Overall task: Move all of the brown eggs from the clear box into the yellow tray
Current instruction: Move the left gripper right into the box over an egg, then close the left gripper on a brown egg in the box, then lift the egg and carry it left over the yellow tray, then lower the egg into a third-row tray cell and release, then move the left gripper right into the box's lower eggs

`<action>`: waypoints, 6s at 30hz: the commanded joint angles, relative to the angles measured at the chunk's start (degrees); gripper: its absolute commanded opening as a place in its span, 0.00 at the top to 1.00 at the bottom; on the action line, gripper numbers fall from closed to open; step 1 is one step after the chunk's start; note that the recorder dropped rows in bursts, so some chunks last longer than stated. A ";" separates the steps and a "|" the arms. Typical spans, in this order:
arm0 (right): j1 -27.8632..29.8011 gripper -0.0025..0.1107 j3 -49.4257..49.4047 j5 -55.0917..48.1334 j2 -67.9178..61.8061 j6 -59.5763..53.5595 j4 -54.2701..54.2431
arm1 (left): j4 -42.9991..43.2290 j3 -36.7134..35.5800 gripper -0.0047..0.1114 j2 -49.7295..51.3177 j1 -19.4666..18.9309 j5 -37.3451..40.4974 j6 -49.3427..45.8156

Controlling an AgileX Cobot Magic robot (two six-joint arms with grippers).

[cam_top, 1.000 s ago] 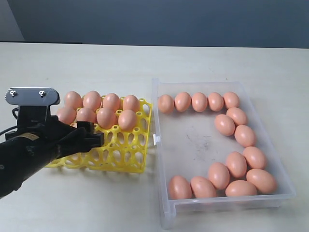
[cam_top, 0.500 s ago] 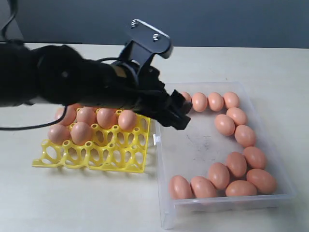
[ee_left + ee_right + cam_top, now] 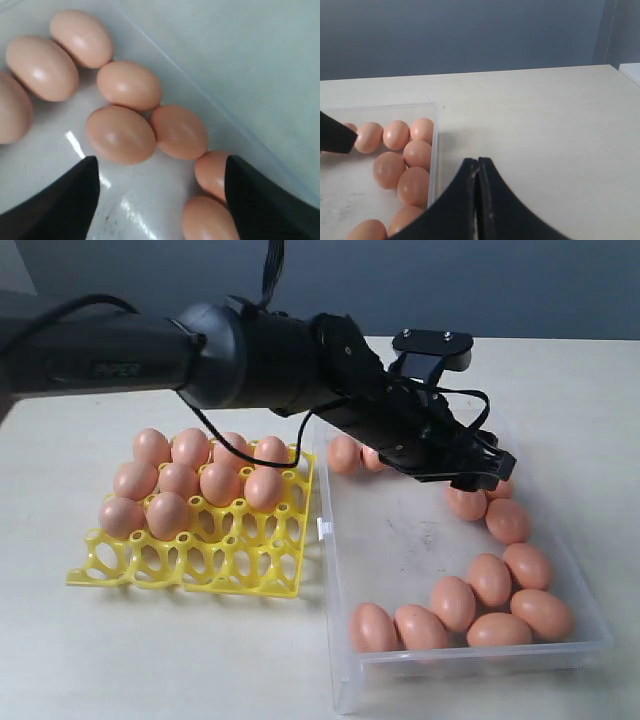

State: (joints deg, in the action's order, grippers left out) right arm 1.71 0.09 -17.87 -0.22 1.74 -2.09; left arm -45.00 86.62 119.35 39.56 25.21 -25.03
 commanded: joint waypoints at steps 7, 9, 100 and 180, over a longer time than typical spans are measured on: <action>-0.01 0.98 -0.09 0.38 0.22 -0.26 0.05 | -1.62 7.46 0.39 10.37 -0.07 -2.92 13.86; -0.01 0.98 -0.09 0.38 0.22 -0.26 0.05 | -2.07 7.46 0.39 11.29 -0.07 -3.33 14.34; -0.01 0.98 -0.09 0.38 0.22 -0.26 0.05 | -5.06 -60.58 0.96 -26.29 -0.07 -59.91 -6.45; -0.01 0.98 -0.09 0.38 0.22 -0.26 0.05 | -14.26 0.86 0.34 6.29 4.60 12.39 -10.69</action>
State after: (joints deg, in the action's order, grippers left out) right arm 1.71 0.09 -17.87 -0.22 1.74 -2.09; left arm -60.26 87.11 125.55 42.74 39.31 -35.64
